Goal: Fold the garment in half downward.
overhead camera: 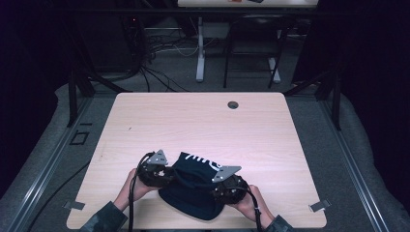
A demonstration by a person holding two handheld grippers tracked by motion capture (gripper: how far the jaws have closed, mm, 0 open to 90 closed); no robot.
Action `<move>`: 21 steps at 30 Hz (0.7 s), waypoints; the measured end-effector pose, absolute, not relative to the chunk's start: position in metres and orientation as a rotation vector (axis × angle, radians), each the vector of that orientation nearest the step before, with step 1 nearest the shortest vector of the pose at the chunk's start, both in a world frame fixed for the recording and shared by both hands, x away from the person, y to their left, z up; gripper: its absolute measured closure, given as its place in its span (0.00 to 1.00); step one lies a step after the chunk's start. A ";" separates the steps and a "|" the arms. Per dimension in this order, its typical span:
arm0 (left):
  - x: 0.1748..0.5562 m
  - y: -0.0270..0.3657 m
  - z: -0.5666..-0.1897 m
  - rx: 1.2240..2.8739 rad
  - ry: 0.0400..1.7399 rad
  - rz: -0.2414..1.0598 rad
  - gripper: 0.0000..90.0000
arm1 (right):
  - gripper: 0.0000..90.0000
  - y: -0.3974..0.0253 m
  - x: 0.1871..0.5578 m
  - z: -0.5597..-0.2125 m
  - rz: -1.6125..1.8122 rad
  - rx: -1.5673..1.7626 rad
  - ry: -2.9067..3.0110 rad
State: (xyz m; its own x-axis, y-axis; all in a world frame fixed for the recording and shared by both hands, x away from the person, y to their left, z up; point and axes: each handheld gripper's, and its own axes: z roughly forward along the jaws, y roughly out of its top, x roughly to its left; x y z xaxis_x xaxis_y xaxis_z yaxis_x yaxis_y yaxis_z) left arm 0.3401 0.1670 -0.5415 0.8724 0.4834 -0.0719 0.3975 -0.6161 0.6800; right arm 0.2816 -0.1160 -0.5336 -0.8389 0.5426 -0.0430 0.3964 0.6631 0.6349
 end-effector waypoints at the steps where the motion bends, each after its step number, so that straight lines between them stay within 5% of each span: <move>1: 0.340 0.168 -0.540 2.310 0.639 0.156 0.61 | 0.56 -0.116 0.281 -0.534 0.946 0.764 2.657; 7: 0.339 0.182 -0.527 2.302 0.657 0.188 0.54 | 0.48 -0.123 0.277 -0.525 1.092 0.757 2.680; 21: 0.347 0.160 -0.513 2.227 0.607 0.208 0.47 | 0.59 -0.136 0.291 -0.525 1.211 0.966 2.470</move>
State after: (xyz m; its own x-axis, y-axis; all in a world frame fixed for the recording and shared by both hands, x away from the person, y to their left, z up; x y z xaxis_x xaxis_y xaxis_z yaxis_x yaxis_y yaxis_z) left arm 0.3470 0.1604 -0.5134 0.8713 0.4884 -0.0476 0.3569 -0.5641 0.7446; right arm 0.2913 -0.1361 -0.5247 -0.7577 0.6475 0.0815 0.4610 0.4426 0.7691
